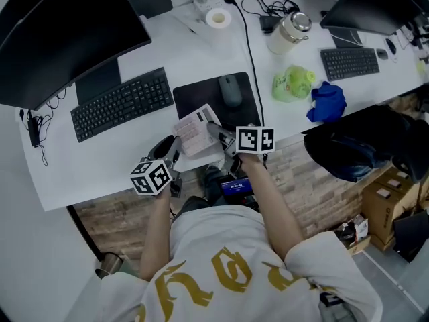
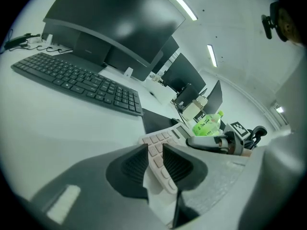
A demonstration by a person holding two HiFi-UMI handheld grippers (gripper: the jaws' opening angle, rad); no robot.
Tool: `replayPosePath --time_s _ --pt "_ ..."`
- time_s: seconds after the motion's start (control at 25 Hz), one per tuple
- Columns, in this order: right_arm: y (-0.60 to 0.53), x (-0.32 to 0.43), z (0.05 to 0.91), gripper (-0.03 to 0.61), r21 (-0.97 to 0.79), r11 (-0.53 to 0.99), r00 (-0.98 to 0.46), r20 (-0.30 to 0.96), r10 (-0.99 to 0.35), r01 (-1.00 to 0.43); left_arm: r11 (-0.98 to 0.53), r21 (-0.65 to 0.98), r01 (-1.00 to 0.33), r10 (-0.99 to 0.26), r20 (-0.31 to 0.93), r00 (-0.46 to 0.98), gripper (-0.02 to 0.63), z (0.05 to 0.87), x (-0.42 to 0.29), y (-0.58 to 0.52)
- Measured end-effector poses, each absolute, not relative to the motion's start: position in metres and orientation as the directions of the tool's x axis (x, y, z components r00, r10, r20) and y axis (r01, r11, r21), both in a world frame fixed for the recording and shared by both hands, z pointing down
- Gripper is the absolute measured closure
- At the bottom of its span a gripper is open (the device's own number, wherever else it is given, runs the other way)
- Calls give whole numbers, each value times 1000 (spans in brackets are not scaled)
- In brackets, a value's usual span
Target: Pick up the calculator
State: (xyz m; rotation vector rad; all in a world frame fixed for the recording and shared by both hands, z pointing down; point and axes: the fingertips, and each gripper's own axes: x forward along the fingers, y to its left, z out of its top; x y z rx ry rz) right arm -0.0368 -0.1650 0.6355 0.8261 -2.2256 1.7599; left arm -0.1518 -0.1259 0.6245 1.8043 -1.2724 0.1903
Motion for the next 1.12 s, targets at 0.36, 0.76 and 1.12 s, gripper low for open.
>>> replayPosePath --time_s 0.36,0.76,1.12 --pt "-182 -32 606 476 -889 102 -843 381 -381 -447 -85 558 -825 -739 520 428 519 595 -158 -143" --pt "-205 -19 544 474 -926 107 -828 268 -492 -363 -145 577 -804 -856 335 394 526 519 -165 -167" --pt "-203 -11 511 474 -932 116 -802 228 -552 -345 -218 564 -797 -883 234 407 528 479 -160 -179"
